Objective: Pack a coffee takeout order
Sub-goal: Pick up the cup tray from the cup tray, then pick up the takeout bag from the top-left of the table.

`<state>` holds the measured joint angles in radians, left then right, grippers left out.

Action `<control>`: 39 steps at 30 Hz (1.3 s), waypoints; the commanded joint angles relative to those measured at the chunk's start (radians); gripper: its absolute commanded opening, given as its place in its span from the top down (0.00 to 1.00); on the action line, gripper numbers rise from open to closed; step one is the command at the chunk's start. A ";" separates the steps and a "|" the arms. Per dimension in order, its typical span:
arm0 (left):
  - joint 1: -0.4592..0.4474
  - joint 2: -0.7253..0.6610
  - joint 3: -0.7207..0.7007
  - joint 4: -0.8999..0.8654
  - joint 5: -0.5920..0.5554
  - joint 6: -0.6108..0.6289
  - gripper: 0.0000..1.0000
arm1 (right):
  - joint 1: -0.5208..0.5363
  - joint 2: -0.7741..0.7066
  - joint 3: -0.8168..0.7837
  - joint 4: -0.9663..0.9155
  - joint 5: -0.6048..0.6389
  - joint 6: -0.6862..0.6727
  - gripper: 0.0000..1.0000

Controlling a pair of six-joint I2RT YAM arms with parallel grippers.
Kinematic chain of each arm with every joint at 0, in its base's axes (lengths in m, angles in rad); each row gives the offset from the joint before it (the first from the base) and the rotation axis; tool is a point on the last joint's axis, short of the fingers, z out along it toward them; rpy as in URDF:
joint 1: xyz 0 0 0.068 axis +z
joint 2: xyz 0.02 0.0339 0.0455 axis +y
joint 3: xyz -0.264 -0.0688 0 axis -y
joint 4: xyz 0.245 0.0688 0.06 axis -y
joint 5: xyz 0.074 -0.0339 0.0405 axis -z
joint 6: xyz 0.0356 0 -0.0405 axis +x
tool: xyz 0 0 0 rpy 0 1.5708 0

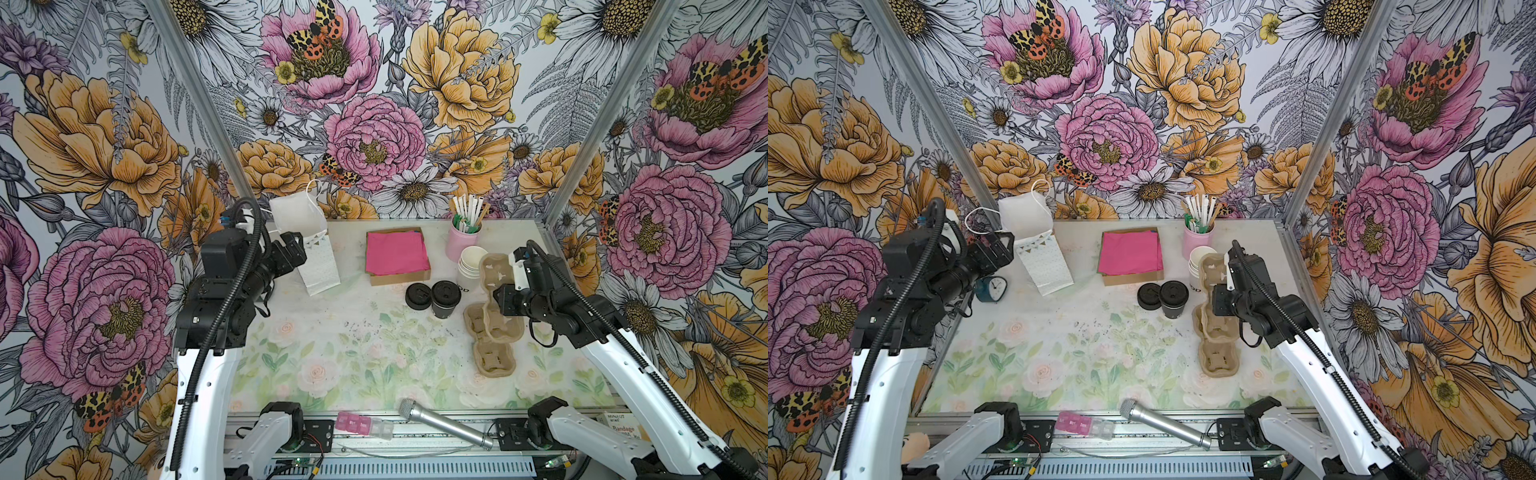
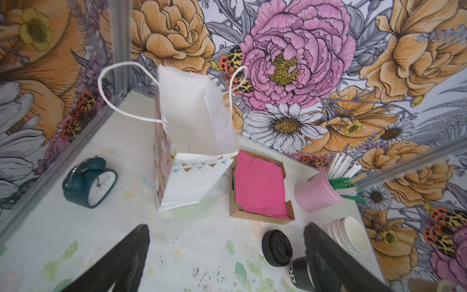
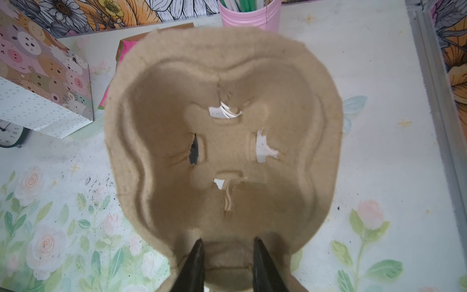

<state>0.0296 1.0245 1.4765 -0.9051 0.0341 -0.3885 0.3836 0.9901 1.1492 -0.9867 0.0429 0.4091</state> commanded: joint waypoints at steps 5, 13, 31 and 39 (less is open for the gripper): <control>0.254 0.289 0.281 -0.126 0.200 0.031 0.07 | 0.014 0.019 0.022 0.047 -0.052 -0.020 0.81; 0.263 0.586 0.552 -0.273 0.204 0.059 0.22 | 0.016 0.013 -0.013 0.078 -0.060 -0.037 0.81; 0.142 0.917 0.725 -0.427 0.006 0.065 0.20 | 0.016 -0.007 -0.054 0.116 -0.072 -0.053 0.81; 0.135 0.961 0.739 -0.443 -0.032 0.063 0.47 | 0.015 -0.023 -0.065 0.118 -0.074 -0.053 0.81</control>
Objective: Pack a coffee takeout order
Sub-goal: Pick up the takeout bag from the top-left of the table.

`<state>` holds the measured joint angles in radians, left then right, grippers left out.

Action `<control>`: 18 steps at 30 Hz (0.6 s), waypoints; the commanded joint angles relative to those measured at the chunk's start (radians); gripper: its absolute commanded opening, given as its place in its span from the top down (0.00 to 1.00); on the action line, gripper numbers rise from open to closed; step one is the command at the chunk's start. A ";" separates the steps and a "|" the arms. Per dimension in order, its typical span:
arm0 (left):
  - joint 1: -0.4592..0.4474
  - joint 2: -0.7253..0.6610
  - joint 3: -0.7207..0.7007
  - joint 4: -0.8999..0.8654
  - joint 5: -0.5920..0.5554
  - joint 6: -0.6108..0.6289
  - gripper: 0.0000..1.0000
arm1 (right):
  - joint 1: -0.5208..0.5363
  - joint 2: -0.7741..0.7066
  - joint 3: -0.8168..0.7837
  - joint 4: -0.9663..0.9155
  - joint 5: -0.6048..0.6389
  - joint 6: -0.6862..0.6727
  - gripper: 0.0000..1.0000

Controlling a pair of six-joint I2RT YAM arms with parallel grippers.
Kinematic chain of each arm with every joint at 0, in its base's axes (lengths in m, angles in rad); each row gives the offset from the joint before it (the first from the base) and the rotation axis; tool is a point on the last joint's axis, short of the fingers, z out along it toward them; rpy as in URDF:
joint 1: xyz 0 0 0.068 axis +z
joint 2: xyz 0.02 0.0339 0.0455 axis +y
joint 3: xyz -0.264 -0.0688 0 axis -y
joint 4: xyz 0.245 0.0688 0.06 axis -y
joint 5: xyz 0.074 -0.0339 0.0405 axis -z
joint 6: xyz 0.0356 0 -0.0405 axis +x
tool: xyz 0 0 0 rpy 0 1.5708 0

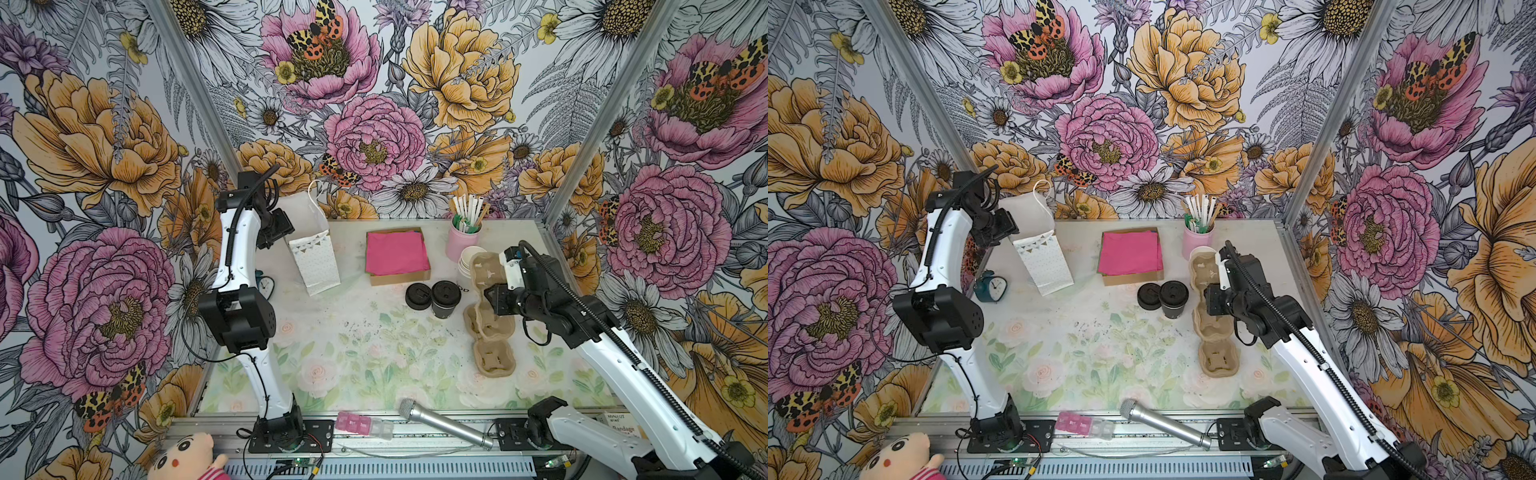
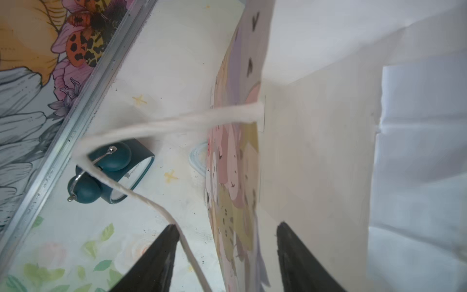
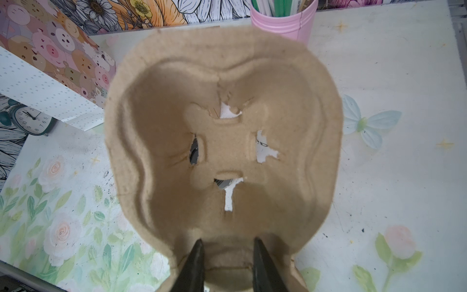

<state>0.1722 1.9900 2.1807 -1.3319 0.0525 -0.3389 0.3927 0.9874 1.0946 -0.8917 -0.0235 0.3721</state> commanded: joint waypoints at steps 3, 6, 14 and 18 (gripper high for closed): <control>-0.019 -0.010 0.035 -0.016 -0.076 0.024 0.65 | 0.007 -0.028 -0.013 0.026 -0.012 -0.017 0.81; -0.027 -0.020 0.039 -0.016 -0.082 0.028 0.80 | 0.006 -0.038 -0.009 0.030 -0.017 -0.021 0.81; -0.098 -0.146 -0.009 -0.010 -0.181 0.022 1.00 | 0.008 -0.086 0.015 0.052 -0.064 -0.016 0.82; -0.160 -0.289 -0.133 0.043 -0.223 -0.003 1.00 | 0.017 -0.123 0.033 0.081 -0.103 0.008 0.82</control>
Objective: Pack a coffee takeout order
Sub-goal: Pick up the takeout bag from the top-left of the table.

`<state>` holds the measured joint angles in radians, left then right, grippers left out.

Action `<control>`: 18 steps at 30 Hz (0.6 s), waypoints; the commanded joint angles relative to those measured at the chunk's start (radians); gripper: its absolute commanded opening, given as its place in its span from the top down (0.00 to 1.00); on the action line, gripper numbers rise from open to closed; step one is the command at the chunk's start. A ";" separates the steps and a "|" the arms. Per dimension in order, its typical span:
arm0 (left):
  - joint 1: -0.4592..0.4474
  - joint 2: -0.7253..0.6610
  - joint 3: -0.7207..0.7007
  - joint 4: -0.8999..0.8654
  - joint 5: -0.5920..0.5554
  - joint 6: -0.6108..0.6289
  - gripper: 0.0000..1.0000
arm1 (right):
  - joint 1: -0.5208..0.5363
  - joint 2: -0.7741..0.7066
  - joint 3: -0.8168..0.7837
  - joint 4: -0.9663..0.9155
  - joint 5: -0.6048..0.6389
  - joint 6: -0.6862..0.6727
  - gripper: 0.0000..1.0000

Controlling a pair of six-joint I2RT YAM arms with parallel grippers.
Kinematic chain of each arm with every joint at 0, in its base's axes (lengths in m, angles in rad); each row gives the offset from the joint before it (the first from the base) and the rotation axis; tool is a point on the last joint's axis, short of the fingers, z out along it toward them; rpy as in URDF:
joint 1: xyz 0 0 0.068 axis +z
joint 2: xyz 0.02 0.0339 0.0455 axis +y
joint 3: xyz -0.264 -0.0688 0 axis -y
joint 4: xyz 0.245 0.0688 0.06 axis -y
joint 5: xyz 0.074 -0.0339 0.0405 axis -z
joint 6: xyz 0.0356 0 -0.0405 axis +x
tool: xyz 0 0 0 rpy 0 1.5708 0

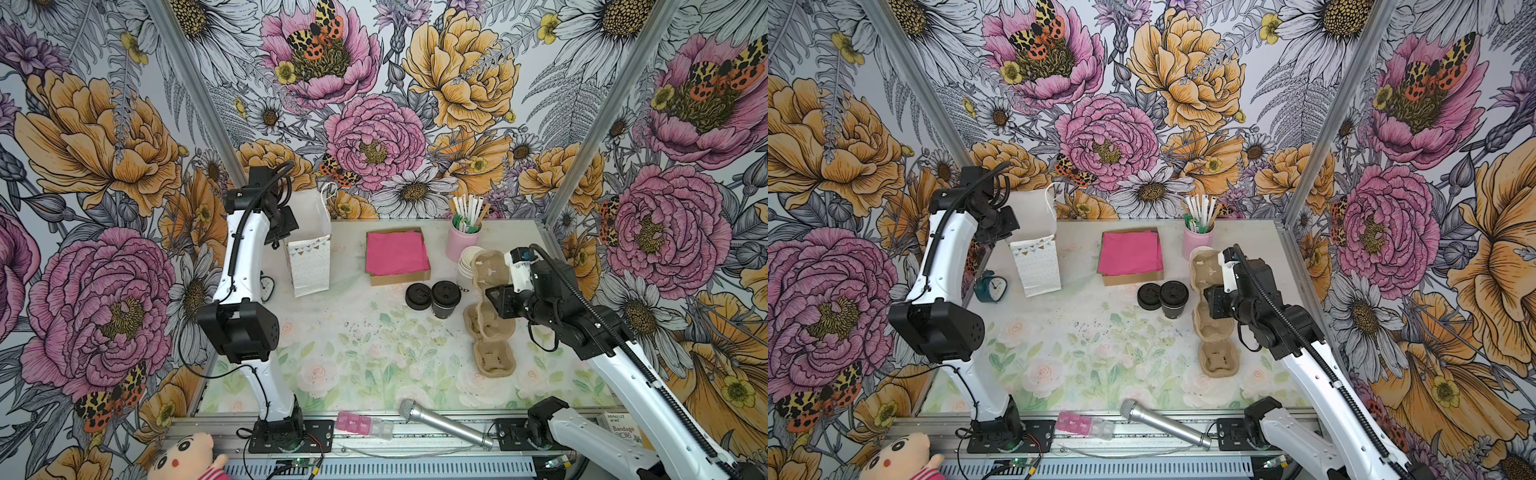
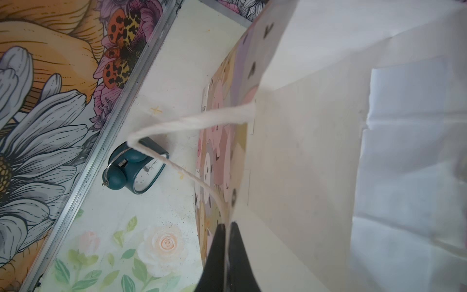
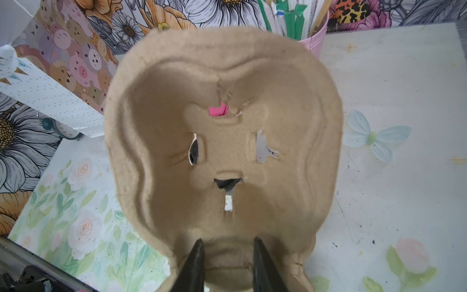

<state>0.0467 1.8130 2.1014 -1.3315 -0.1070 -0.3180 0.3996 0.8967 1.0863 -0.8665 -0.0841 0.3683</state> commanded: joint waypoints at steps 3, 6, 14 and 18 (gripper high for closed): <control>-0.091 -0.258 -0.243 0.169 -0.070 -0.063 1.00 | 0.021 -0.061 0.056 0.090 -0.060 0.048 0.84; -0.161 -0.422 -0.455 0.324 -0.090 -0.099 1.00 | 0.039 -0.080 0.077 0.121 -0.063 0.095 0.85; -0.505 -0.727 -0.861 0.579 -0.428 -0.163 1.00 | 0.194 -0.072 0.137 0.201 -0.005 0.174 0.88; -0.649 -0.825 -1.016 0.666 -0.548 -0.211 1.00 | 0.337 -0.036 0.163 0.253 0.083 0.196 0.88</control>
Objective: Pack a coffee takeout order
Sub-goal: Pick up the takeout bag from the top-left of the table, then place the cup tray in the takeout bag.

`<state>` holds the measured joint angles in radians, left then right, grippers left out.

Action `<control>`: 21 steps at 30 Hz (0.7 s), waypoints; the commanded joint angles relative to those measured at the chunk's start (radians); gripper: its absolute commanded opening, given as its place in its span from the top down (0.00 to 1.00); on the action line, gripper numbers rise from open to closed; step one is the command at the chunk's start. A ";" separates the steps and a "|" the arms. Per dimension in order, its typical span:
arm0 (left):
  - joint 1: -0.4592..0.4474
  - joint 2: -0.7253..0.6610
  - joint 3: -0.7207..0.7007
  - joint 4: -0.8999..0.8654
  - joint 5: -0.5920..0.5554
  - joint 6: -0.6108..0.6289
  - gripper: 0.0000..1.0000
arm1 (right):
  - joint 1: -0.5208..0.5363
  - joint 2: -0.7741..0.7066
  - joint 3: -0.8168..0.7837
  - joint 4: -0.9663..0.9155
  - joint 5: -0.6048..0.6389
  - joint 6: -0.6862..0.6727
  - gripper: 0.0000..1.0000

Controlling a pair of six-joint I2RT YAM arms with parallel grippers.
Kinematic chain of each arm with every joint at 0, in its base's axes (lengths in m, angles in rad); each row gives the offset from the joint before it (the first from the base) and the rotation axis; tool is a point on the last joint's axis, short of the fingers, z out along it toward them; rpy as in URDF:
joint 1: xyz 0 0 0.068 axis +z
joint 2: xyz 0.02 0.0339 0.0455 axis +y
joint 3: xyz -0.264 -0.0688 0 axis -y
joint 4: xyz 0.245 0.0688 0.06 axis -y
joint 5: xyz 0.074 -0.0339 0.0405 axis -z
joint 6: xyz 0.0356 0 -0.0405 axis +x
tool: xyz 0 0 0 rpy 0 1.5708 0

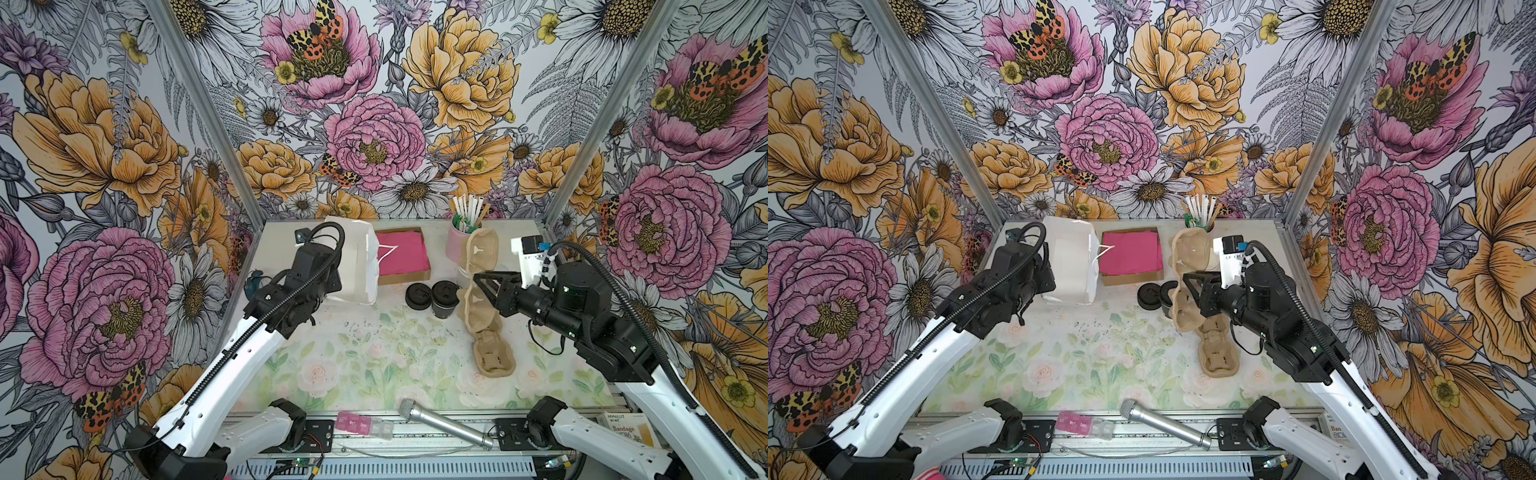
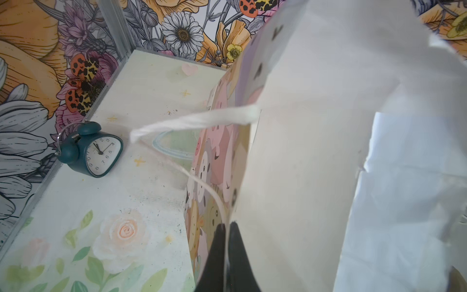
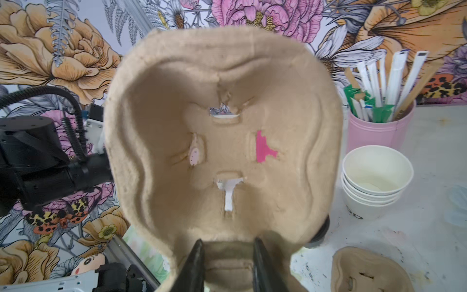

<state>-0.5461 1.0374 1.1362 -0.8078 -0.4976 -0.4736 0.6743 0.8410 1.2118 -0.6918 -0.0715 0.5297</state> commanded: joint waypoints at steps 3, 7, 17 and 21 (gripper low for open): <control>-0.140 -0.098 -0.143 0.205 -0.202 -0.083 1.00 | 0.197 0.063 0.051 0.157 0.118 0.070 0.88; -0.221 -0.124 -0.222 0.252 -0.252 -0.137 1.00 | 0.405 0.177 0.130 0.229 0.245 0.056 0.88; -0.314 -0.142 -0.296 0.320 -0.263 -0.198 1.00 | 0.589 0.371 0.200 0.450 0.449 0.140 0.88; -0.325 -0.174 -0.344 0.366 -0.243 -0.221 1.00 | 0.575 0.378 0.152 0.496 0.568 0.149 0.89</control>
<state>-0.8623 0.8928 0.8173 -0.5137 -0.7334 -0.6586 1.2598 1.2156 1.3888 -0.2848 0.3717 0.6487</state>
